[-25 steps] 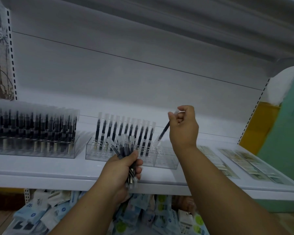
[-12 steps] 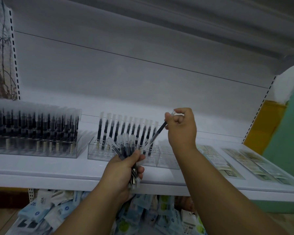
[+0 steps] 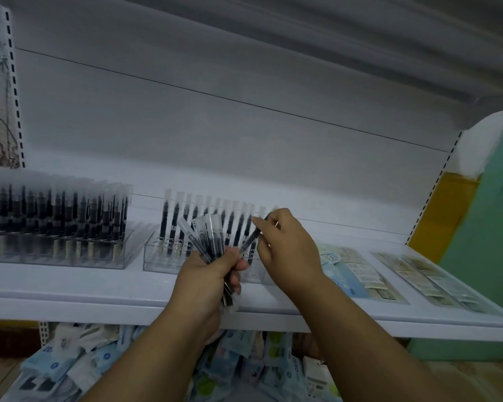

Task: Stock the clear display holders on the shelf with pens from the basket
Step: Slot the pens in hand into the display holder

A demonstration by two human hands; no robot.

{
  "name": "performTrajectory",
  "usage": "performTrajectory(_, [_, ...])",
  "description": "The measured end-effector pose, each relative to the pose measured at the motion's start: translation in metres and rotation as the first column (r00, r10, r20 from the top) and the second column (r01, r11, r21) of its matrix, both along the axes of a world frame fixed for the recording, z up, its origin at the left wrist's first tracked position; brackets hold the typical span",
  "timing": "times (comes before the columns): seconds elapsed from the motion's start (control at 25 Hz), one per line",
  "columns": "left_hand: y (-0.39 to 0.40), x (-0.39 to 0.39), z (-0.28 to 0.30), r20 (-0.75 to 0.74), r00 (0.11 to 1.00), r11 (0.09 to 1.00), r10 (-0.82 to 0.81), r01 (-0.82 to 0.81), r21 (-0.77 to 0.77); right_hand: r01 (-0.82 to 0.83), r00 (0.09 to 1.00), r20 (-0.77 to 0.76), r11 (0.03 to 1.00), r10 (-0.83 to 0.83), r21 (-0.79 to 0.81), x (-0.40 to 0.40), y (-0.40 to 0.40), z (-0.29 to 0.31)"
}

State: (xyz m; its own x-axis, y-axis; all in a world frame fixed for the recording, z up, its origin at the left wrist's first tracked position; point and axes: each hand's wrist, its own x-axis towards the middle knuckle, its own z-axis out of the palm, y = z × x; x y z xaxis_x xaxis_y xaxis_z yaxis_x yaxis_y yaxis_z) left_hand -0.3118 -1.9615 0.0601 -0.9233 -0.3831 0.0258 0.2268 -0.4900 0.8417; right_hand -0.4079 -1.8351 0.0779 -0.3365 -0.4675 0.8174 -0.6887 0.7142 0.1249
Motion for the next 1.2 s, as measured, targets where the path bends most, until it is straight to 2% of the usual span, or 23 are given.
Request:
performTrajectory(0.08, [0.001, 0.003, 0.002, -0.023, 0.999, 0.999, -0.029, 0.030, 0.023, 0.026, 0.998, 0.053, 0.999, -0.024, -0.039, -0.004, 0.001, 0.006])
performTrajectory(0.16, [0.000, 0.006, 0.003, -0.039, 0.999, 0.998, -0.038, 0.040, 0.050, 0.113, 0.942, 0.336, 0.956, -0.016, -0.272, -0.009, 0.002, 0.015])
performTrajectory(0.24, [-0.001, 0.007, 0.001, -0.030, 0.999, 0.997, -0.031, 0.033, 0.067, 0.216, 0.762, 0.630, 0.858, 0.150, -0.465, -0.017, 0.003, 0.018])
performTrajectory(0.28, [-0.001, 0.007, -0.001, -0.023, 0.999, 0.997, -0.030, 0.031, 0.067, 0.233, 0.696, 0.688, 0.842, 0.205, -0.487, -0.019, 0.003, 0.017])
performTrajectory(0.32, [-0.001, 0.007, -0.002, -0.016, 0.999, 0.997, -0.031, 0.032, 0.066, 0.225, 0.679, 0.705, 0.856, 0.205, -0.465, -0.018, 0.002, 0.017])
performTrajectory(0.44, [0.000, 0.005, -0.004, -0.011, 0.999, 0.997, -0.045, 0.045, 0.065, 0.177, 0.724, 0.683, 0.933, 0.093, -0.314, -0.016, -0.002, 0.012])
performTrajectory(0.6, [0.000, 0.005, -0.007, -0.005, 0.998, 0.996, -0.067, 0.067, 0.063, 0.211, 0.680, 0.725, 0.976, -0.111, -0.049, -0.026, -0.007, 0.009])
performTrajectory(0.84, [-0.001, 0.006, -0.007, 0.017, 0.998, 0.995, -0.064, 0.062, 0.077, 0.222, 0.631, 0.756, 0.974, -0.174, 0.039, -0.029, -0.011, 0.023])
performTrajectory(1.04, [0.003, 0.006, -0.007, 0.052, 0.997, 0.995, -0.052, 0.047, 0.090, 0.193, 0.613, 0.736, 0.958, -0.287, 0.213, -0.025, -0.013, 0.029])
performTrajectory(1.12, [0.002, 0.008, -0.008, 0.049, 0.997, 0.995, -0.051, 0.047, 0.087, 0.218, 0.585, 0.751, 0.951, -0.307, 0.219, -0.025, -0.012, 0.031])
performTrajectory(1.2, [-0.001, 0.008, -0.008, 0.051, 0.998, 0.996, -0.043, 0.039, 0.079, 0.266, 0.586, 0.757, 0.951, -0.288, 0.156, -0.020, -0.007, 0.037])
